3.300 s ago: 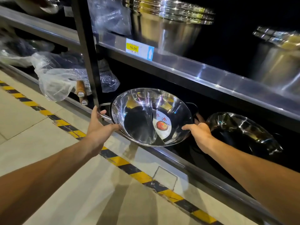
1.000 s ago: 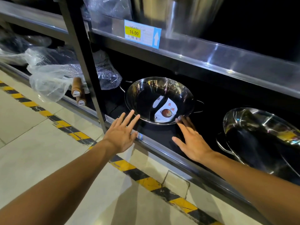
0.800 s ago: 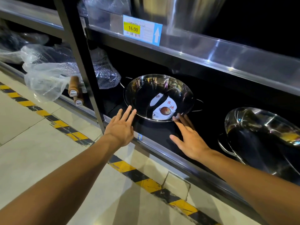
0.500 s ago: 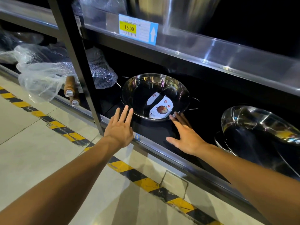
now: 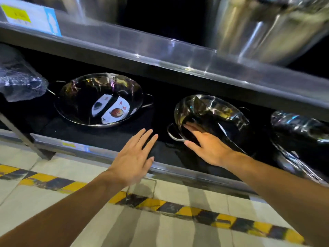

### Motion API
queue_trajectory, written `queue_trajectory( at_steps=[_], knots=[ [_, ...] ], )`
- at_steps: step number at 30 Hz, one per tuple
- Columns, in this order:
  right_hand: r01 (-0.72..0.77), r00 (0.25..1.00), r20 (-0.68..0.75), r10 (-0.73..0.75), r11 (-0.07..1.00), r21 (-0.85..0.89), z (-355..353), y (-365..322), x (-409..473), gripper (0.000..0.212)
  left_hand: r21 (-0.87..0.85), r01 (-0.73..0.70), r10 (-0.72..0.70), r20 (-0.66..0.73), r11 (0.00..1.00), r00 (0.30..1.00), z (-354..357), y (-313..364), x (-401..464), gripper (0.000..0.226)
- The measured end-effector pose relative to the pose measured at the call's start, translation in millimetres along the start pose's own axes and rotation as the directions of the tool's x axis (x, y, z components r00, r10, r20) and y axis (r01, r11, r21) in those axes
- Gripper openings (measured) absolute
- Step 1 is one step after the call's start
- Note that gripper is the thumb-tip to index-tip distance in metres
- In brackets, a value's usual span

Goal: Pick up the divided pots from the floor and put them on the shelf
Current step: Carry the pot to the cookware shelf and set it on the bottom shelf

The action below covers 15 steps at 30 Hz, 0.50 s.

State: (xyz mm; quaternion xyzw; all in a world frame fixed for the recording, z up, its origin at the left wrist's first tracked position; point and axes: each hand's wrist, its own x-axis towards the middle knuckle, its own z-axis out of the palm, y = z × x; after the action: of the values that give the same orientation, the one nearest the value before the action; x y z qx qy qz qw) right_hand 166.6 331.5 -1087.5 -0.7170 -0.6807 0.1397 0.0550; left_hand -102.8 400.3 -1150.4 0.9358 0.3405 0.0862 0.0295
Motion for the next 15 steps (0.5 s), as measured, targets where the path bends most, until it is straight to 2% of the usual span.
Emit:
queue_trajectory(
  at_steps=[3, 7, 10, 13, 15],
  knots=[
    [-0.213, 0.977, -0.031, 0.211, 0.969, -0.126, 0, 46, -31, 0.066, -0.061, -0.097, 0.095, -0.023, 0.993, 0.995, 7, 39, 18, 0.066],
    [-0.443, 0.896, 0.000, 0.444, 0.893, -0.075, 6, 92, -71, 0.068, -0.052, -0.140, 0.138, -0.033, 0.989, 0.990, 19, 65, 39, 0.062],
    [-0.418, 0.905, 0.073, 0.418, 0.908, -0.021, 15, 107, -89, 0.069, -0.026, -0.119, 0.117, -0.053, 0.993, 0.992, 30, 65, 49, 0.061],
    [-0.344, 0.939, 0.036, 0.342, 0.932, 0.118, 21, 107, -102, 0.074, -0.018, -0.092, 0.090, -0.071, 0.996, 0.993, 35, 52, 59, 0.059],
    [-0.270, 0.963, 0.025, 0.269, 0.956, 0.117, 23, 103, -106, 0.076, -0.023, -0.046, 0.043, -0.096, 0.999, 0.994, 33, 42, 71, 0.060]
  ],
)
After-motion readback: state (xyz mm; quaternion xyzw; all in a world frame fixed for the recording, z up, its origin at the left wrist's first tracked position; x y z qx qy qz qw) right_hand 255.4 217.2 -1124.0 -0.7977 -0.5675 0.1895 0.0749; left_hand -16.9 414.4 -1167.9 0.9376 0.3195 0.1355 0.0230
